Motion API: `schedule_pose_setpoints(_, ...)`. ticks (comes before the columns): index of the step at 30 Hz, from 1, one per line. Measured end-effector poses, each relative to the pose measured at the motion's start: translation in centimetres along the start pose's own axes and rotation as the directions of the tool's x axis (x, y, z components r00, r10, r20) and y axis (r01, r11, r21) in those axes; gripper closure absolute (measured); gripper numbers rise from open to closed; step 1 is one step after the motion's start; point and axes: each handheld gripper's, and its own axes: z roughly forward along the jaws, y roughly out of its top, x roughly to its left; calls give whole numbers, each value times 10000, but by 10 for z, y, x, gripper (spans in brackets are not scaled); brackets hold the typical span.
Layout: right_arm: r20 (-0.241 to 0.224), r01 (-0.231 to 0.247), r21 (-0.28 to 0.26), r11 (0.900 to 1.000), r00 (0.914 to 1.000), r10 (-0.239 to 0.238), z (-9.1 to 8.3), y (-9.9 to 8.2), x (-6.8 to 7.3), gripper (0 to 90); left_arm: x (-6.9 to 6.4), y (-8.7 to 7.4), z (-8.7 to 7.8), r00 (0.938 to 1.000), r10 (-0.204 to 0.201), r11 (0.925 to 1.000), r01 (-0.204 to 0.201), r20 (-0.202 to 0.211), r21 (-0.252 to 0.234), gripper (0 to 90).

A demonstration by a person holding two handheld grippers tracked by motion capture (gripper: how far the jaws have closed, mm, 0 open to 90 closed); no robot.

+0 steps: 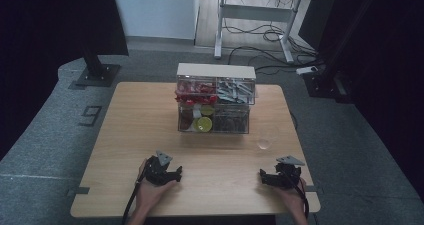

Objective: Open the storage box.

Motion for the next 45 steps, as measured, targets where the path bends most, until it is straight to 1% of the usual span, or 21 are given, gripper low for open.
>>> schedule_pose_setpoints(4, -3, 2, -4, 10000, 10000, -2, 0, 0, 0, 12, -1, 0, -3, 10000, -23, 9999, 23, -1, -110, 173)
schedule_pose_setpoints(6, -10, 26, -15, 10000, 10000, -26, -1, -1, 0, 16, -1, 0, -5, 10000, -20, 9995, 19, -59, -302, 191)
schedule_pose_setpoints(7, -10, 26, -15, 10000, 10000, -26, -1, -1, 0, 16, -1, 0, -5, 10000, -20, 9995, 19, -59, -302, 207)
schedule_pose_setpoints(9, -14, 36, -33, 10000, 10000, -36, -1, -1, 0, 23, -1, -2, -8, 9999, -124, 9989, 121, -71, -447, 221)
schedule_pose_setpoints(11, 10, -4, -73, 10000, 10000, 4, -2, -2, 0, 36, 0, -3, -9, 9998, -188, 9989, 186, -28, -440, 225)
schedule_pose_setpoints(13, 81, -81, -143, 9999, 9999, 82, -3, -3, 0, 63, 2, -4, -10, 9996, -263, 9987, 259, -79, -446, 231)
schedule_pose_setpoints(17, 152, -148, -185, 9997, 9998, 151, -4, -3, 0, 83, 5, -3, -14, 9990, -445, 9972, 440, -76, -608, 260)
schedule_pose_setpoints(23, 168, -166, -271, 9995, 9997, 171, -5, -4, 0, 115, 5, -4, -18, 9989, -420, 9955, 399, -222, -859, 361)
schedule_pose_setpoints(30, 176, -162, -323, 9993, 9997, 168, -7, -5, 0, 139, 7, -4, -22, 9991, -382, 9964, 368, -177, -763, 485)
schedule_pose_setpoints(31, 176, -159, -325, 9993, 9997, 165, -7, -5, 0, 140, 8, -4, -23, 9990, -421, 9962, 408, -164, -776, 485)
schedule_pose_setpoints(33, 158, -162, -329, 9993, 9997, 167, -7, -5, 0, 142, 11, -4, -27, 9983, -568, 9947, 555, -129, -861, 549)
schedule_pose_setpoints(35, 146, -154, -333, 9993, 9998, 159, -7, -6, 0, 144, 13, -4, -29, 9982, -593, 9945, 581, -108, -874, 605)
schedule_pose_setpoints(36, 143, -161, -337, 9993, 9998, 166, -8, -6, 0, 145, 16, -4, -33, 9967, -812, 9916, 810, 30, -1012, 644)
schedule_pose_setpoints(37, 143, -161, -337, 9993, 9998, 166, -8, -6, 0, 145, 16, -4, -33, 9967, -812, 9916, 810, 30, -1012, 674)
schedule_pose_setpoints(38, 136, -150, -341, 9993, 9998, 155, -8, -6, 0, 145, 19, -4, -35, 9947, -999, 9883, 1021, 245, -1135, 717)
schedule_pose_setpoints(39, 133, -154, -342, 9993, 9998, 159, -8, -6, 0, 145, 20, -4, -36, 9939, -1051, 9869, 1083, 335, -1196, 734)
schedule_pose_setpoints(40, 139, -145, -347, 9993, 9998, 150, -8, -6, 0, 146, 20, -4, -37, 9935, -1063, 9860, 1104, 397, -1245, 764)
schedule_pose_setpoints(45, 154, -137, -348, 9993, 9998, 143, -8, -7, 0, 146, 20, -3, -43, 9919, -1109, 9826, 1188, 621, -1426, 843)
